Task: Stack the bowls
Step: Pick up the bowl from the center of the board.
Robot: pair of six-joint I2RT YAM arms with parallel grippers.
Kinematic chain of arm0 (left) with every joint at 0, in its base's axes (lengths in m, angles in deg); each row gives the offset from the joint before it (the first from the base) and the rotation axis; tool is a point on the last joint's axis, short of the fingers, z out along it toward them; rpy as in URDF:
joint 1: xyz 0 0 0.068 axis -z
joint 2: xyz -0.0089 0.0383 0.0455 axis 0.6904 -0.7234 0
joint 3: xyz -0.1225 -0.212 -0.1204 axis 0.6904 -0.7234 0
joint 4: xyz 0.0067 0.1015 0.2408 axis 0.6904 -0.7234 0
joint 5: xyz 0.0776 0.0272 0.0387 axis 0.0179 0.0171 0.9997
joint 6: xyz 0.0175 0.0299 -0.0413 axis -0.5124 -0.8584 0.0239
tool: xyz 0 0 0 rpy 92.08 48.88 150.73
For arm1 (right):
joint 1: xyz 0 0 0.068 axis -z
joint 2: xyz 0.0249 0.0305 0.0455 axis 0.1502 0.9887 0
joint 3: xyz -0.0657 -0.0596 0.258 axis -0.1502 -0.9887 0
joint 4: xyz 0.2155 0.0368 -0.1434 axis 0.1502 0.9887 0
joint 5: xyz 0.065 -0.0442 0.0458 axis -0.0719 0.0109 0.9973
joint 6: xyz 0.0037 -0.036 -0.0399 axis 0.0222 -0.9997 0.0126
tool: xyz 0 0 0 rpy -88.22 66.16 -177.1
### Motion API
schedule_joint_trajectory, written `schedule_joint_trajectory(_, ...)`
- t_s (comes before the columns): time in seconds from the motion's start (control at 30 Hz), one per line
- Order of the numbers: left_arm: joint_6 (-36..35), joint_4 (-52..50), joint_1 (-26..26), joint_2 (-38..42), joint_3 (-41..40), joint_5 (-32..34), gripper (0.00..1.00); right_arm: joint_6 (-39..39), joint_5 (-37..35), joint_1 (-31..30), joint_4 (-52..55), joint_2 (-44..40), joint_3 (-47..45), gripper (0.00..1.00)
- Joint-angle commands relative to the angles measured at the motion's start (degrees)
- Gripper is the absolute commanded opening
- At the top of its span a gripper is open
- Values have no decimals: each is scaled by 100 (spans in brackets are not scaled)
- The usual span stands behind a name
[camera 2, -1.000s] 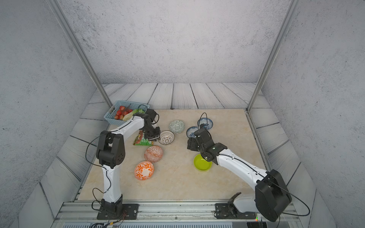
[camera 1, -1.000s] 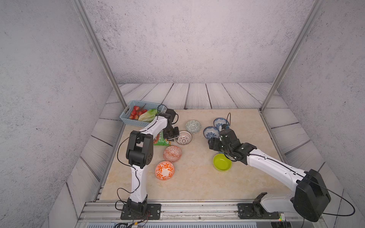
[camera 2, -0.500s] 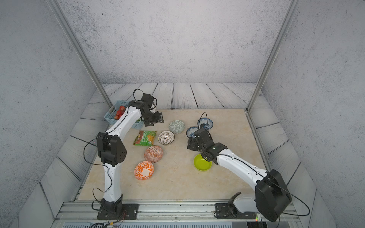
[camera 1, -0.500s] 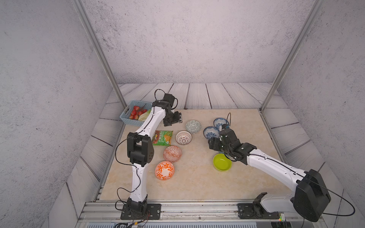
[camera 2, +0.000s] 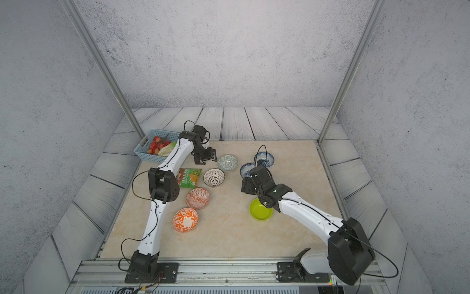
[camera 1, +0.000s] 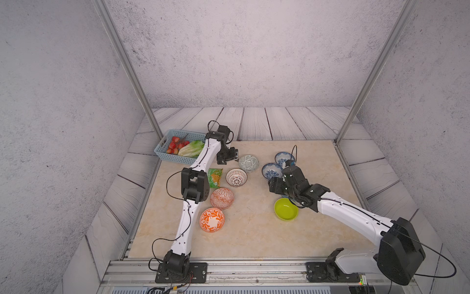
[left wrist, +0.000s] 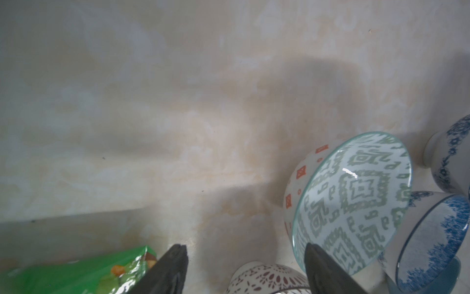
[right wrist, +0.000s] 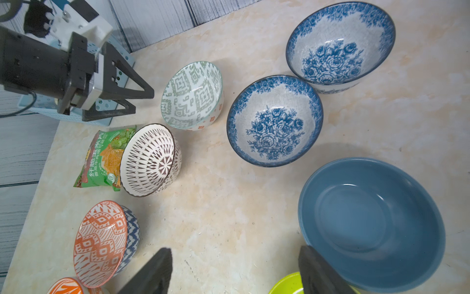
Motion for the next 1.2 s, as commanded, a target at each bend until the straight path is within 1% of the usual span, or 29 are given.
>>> schedule_joint_trajectory(0.0, -137, 191, 113, 103, -13, -14, 78, -104, -8, -27, 77, 102, 192, 80)
schedule_joint_trajectory(0.33, -154, 407, 278, -43, 19, 12, 67, -112, 27, -27, 82, 156, 220, 80)
schedule_joint_trajectory(0.47, -198, 460, 412, -69, 27, 170, 55, -119, 29, -30, 112, 176, 246, 80)
schedule_joint_trajectory(0.67, -172, 311, 437, -211, 54, 479, 44, -129, 51, -29, 140, 195, 271, 80)
schedule_joint_trajectory(0.77, -163, 291, 437, -249, 50, 473, 37, -139, 69, -28, 156, 213, 293, 79)
schedule_joint_trajectory(0.87, -148, 307, 437, -265, 50, 460, 32, -140, 73, -30, 169, 226, 301, 79)
schedule_joint_trajectory(0.93, -138, 320, 437, -278, 52, 465, 30, -136, 73, -27, 169, 222, 305, 79)
schedule_joint_trajectory(1.17, -108, 363, 446, -303, 74, 482, 27, -135, 82, -28, 178, 239, 317, 79)
